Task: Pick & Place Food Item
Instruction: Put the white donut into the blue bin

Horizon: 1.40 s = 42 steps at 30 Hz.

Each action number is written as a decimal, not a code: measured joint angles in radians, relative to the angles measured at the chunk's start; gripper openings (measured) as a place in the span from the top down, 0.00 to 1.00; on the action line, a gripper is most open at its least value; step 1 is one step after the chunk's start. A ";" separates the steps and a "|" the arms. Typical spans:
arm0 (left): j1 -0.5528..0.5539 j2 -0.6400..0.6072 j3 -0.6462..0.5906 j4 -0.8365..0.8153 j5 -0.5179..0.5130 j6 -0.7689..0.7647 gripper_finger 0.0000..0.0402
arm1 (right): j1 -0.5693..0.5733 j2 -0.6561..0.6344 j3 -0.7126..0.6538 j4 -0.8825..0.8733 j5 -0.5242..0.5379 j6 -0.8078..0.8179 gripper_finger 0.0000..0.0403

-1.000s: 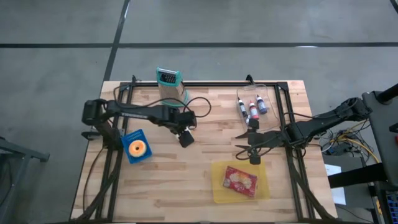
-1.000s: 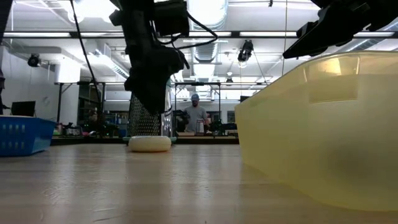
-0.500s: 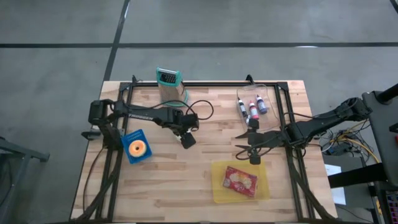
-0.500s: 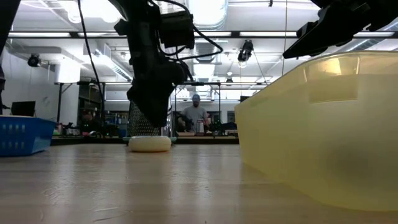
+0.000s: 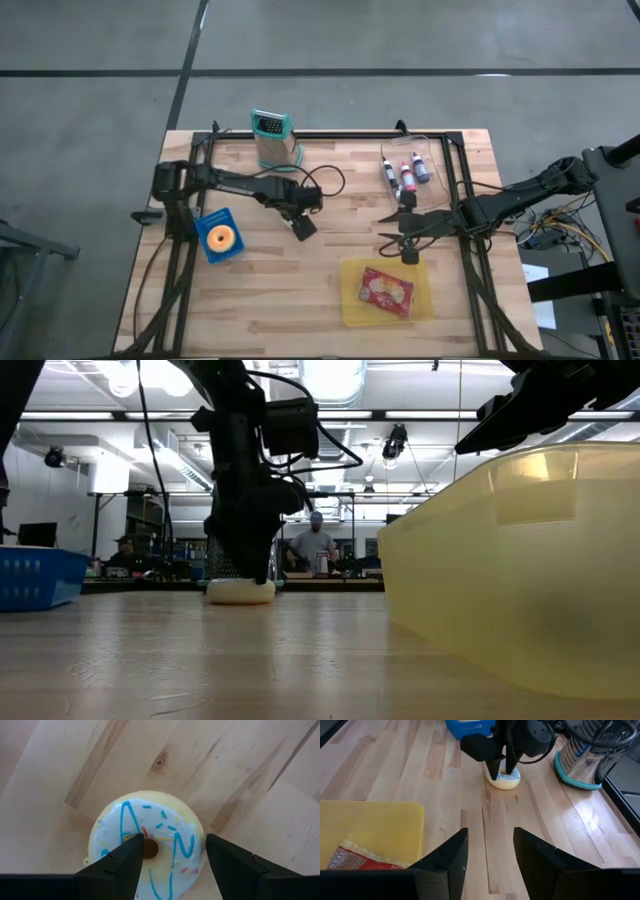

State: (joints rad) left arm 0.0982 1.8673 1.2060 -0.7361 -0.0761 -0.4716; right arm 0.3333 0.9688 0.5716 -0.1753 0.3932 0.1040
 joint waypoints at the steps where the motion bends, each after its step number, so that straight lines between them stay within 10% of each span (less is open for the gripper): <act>1: 0.000 0.002 0.000 0.000 0.000 -0.001 0.45 | 0.000 0.000 0.000 0.000 0.000 0.000 0.63; 27: 0.000 0.006 -0.048 0.029 0.008 -0.075 0.45 | 0.000 0.000 0.000 0.000 0.000 0.000 0.63; 42: 0.000 0.006 -0.050 0.052 0.010 -0.060 0.62 | 0.000 0.000 0.000 0.000 0.000 0.000 0.63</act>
State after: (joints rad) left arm 0.0978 1.8736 1.1564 -0.6838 -0.0666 -0.5320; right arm 0.3336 0.9688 0.5716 -0.1753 0.3935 0.1040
